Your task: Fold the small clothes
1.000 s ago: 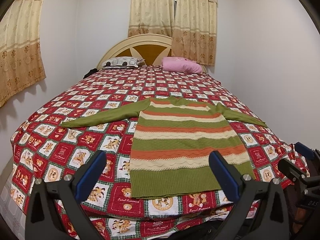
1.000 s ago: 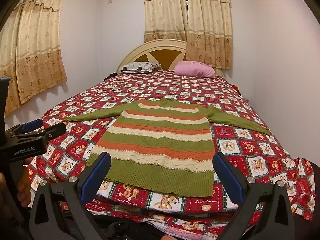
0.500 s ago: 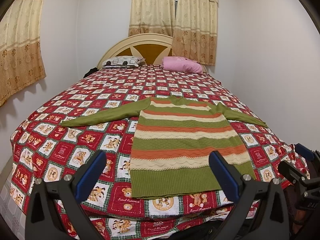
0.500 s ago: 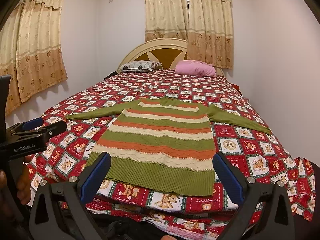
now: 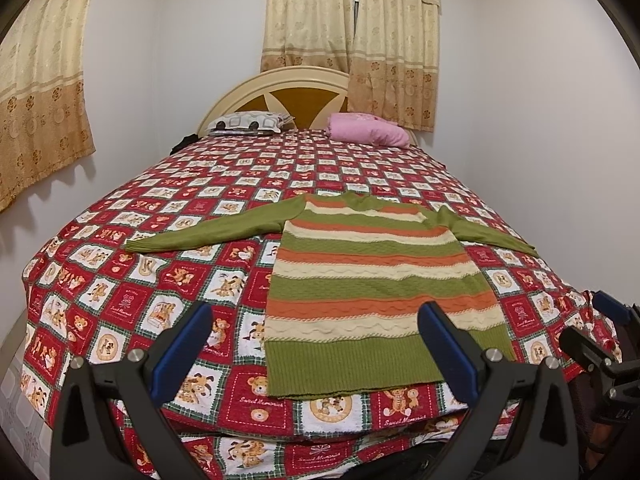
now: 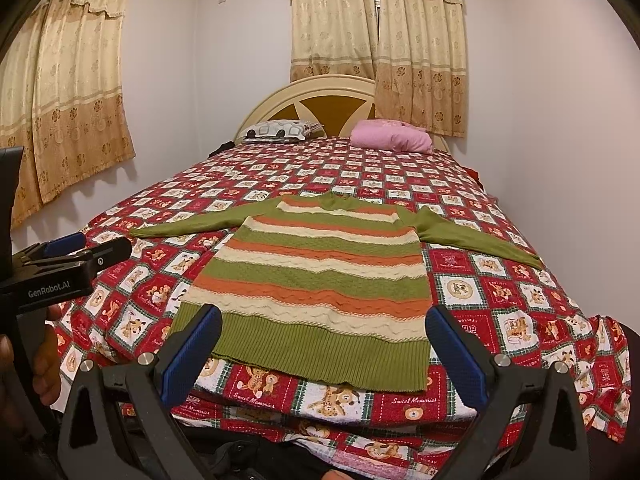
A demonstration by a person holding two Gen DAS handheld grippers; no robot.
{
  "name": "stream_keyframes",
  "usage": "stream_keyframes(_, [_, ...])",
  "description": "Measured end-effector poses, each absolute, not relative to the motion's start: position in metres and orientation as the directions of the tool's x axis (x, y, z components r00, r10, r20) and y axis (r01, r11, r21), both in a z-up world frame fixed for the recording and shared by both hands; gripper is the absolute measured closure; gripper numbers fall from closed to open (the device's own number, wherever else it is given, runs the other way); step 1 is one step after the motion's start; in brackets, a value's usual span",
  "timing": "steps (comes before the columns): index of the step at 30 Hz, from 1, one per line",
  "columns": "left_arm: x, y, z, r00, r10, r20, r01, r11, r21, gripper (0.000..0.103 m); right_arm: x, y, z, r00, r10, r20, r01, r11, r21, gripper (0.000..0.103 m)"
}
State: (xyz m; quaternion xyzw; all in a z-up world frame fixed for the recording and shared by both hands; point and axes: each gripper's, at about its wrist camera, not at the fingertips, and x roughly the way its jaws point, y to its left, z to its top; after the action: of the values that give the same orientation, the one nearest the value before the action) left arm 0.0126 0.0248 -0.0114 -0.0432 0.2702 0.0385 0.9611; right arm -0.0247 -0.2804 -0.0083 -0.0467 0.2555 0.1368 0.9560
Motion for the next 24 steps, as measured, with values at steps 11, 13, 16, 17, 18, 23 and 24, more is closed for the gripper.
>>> stream_keyframes(11, [0.014, 0.029, -0.012, 0.849, 0.052, -0.526, -0.101, 0.993, -0.063, 0.000, -0.024, -0.280, -0.010, 0.832, 0.236, -0.502, -0.285, 0.958, -0.022, 0.001])
stream_keyframes(13, [0.016, 0.031, -0.014, 0.847, 0.055, -0.528, -0.104, 0.993, -0.063, 0.000, -0.022, -0.280, -0.011, 0.831, 0.235, -0.504, -0.285, 0.958, -0.023, 0.001])
stream_keyframes(16, [0.019, 0.032, -0.018, 0.841, 0.056, -0.538, -0.106, 0.992, -0.063, 0.000, -0.019, -0.281, -0.014, 0.830, 0.229, -0.509, -0.279, 0.960, -0.024, 0.001])
stream_keyframes(17, [0.020, 0.031, -0.020, 0.840, 0.055, -0.540, -0.106, 0.992, -0.064, 0.000, -0.017, -0.281, -0.015, 0.827, 0.231, -0.512, -0.281, 0.960, -0.022, 0.001])
stream_keyframes(18, [0.021, 0.031, -0.021, 0.838, 0.056, -0.543, -0.107, 0.992, -0.063, 0.000, -0.016, -0.281, -0.016, 0.827, 0.232, -0.513, -0.282, 0.959, -0.022, 0.001])
stream_keyframes(23, [0.036, 0.026, -0.032, 0.827, 0.073, -0.557, -0.109, 0.994, -0.031, 0.000, 0.001, -0.283, -0.026, 0.813, 0.256, -0.523, -0.299, 0.954, 0.002, 0.001])
stream_keyframes(24, [0.039, 0.026, -0.034, 0.824, 0.078, -0.561, -0.110, 0.994, -0.024, 0.000, 0.006, -0.284, -0.030, 0.809, 0.261, -0.528, -0.300, 0.954, 0.011, 0.001])
